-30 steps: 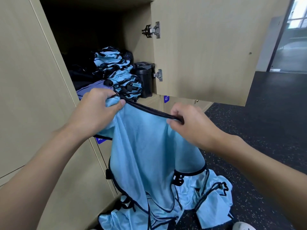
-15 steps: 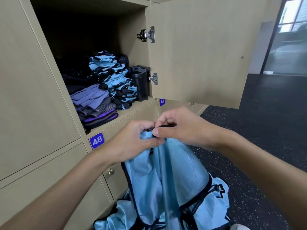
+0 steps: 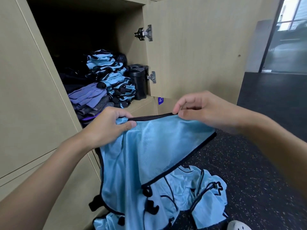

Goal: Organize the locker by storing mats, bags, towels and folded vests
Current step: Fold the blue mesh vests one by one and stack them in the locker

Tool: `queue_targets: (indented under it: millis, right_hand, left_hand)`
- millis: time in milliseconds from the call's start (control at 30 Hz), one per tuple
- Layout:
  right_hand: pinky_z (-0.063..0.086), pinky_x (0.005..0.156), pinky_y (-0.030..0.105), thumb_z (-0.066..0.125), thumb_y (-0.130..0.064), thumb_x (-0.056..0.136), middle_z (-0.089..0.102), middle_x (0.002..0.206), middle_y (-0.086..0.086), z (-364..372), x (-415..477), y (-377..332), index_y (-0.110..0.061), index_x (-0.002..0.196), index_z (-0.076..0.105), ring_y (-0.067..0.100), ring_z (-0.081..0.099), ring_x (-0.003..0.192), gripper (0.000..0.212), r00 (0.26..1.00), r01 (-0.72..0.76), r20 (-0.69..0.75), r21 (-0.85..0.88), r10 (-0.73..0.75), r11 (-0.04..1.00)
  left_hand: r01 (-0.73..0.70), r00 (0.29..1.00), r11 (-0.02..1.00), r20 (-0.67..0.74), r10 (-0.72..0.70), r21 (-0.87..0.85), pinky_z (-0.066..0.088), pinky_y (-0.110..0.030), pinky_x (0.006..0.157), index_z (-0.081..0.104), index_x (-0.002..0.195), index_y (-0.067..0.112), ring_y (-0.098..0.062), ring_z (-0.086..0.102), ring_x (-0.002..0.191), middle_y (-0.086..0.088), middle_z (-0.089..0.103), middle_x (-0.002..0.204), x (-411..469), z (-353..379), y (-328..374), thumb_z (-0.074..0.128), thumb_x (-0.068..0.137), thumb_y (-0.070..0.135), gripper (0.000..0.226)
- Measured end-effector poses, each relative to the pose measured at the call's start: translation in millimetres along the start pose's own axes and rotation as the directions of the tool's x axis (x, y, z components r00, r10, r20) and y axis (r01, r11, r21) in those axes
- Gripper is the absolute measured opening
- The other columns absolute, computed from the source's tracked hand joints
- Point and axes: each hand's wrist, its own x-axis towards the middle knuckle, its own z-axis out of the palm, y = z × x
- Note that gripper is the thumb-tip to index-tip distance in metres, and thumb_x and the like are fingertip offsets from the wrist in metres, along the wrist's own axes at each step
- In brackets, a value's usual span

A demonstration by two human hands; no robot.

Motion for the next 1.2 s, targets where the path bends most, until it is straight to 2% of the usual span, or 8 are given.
queue_targets:
  millis: [133,367,500,600,700,867,1000,1200]
  right_hand:
    - [0.039,0.079,0.034,0.063,-0.009,0.093,0.069,0.084,0.006,-3.4,-3.7,-2.7,-0.021,0.084,0.075,0.014,0.054,0.080,0.019,1.000,-0.011,-0.015,0.066,0.012,0.998]
    - [0.055,0.066,0.023,0.058,0.003,0.079,0.054,0.095,0.028,-0.8,-8.4,-12.8,0.007,0.105,0.069,0.029,0.053,0.080,0.028,0.983,-0.101,0.182,0.556,-0.002,0.825]
    - [0.056,0.088,0.029,0.055,0.015,0.088,0.068,0.114,0.024,10.6,-5.5,-11.1,0.004,0.119,0.062,0.033,0.068,0.101,0.033,0.955,-0.064,0.291,0.359,-0.047,0.931]
    - [0.055,0.072,0.021,0.060,0.006,0.090,0.074,0.089,0.016,21.6,-3.3,-13.4,0.004,0.100,0.069,0.017,0.071,0.075,0.014,0.989,0.019,0.139,0.218,-0.051,0.976]
    - [0.045,0.067,0.032,0.063,-0.008,0.093,0.062,0.070,0.012,34.4,-0.8,-14.4,0.004,0.083,0.069,0.012,0.055,0.065,0.017,0.995,0.099,0.019,0.105,-0.102,0.990]
    - [0.045,0.084,0.040,0.070,-0.018,0.089,0.063,0.099,0.026,47.3,1.4,-10.9,-0.002,0.082,0.072,0.017,0.054,0.084,0.017,0.994,0.094,-0.075,0.202,-0.080,0.975]
    - [0.037,0.080,0.037,0.069,-0.015,0.089,0.059,0.083,0.027,53.9,3.3,-8.2,0.013,0.090,0.063,0.020,0.049,0.080,0.029,0.995,0.071,-0.087,0.297,-0.047,0.952]
    - [0.034,0.058,0.020,0.070,-0.015,0.089,0.051,0.066,0.002,51.6,7.9,-18.6,0.002,0.073,0.066,0.009,0.041,0.060,0.024,0.939,0.155,-0.342,0.346,-0.030,0.925]
  left_hand:
    - [0.013,0.999,0.999,-0.033,-0.011,0.052,0.045,-0.009,0.073,0.074,0.083,0.024,0.000,0.065,0.081,0.012,0.074,0.086,-0.5,-0.9,-1.5,0.072,0.089,0.022,0.007]
    - [0.053,0.993,0.994,-0.113,-0.042,0.093,0.042,-0.022,0.092,0.073,0.103,0.025,-0.004,0.061,0.107,0.013,0.069,0.108,2.1,5.9,0.2,0.068,0.091,0.026,0.012]
    - [-0.011,0.997,0.999,-0.077,0.015,0.047,0.041,-0.019,0.091,0.064,0.117,0.028,-0.002,0.056,0.108,0.012,0.062,0.115,-0.1,7.8,11.1,0.062,0.095,0.021,0.023]
    - [-0.035,0.998,0.998,-0.047,0.032,-0.059,0.044,-0.023,0.076,0.056,0.118,0.033,-0.006,0.058,0.089,0.008,0.060,0.104,-1.3,11.6,18.8,0.058,0.098,0.017,0.026]
    - [-0.077,0.997,0.966,-0.044,0.068,-0.246,0.044,-0.026,0.062,0.050,0.118,0.027,-0.015,0.057,0.065,0.003,0.066,0.082,-4.5,15.4,29.9,0.062,0.096,0.013,0.029]
    - [-0.195,0.977,0.875,-0.163,0.135,-0.442,0.053,-0.026,0.075,0.055,0.110,0.016,-0.011,0.065,0.072,0.002,0.072,0.078,-10.1,19.6,50.4,0.069,0.089,0.002,0.028]
    - [-0.243,0.960,0.841,-0.243,0.138,-0.484,0.055,-0.024,0.076,0.057,0.099,0.016,-0.012,0.066,0.073,0.002,0.072,0.077,-10.7,15.0,54.8,0.068,0.089,0.000,0.022]
    - [-0.246,0.956,0.891,-0.247,0.158,-0.381,0.045,-0.019,0.066,0.061,0.084,0.013,-0.007,0.055,0.069,0.003,0.060,0.075,-12.1,4.9,56.6,0.061,0.093,-0.001,0.017]
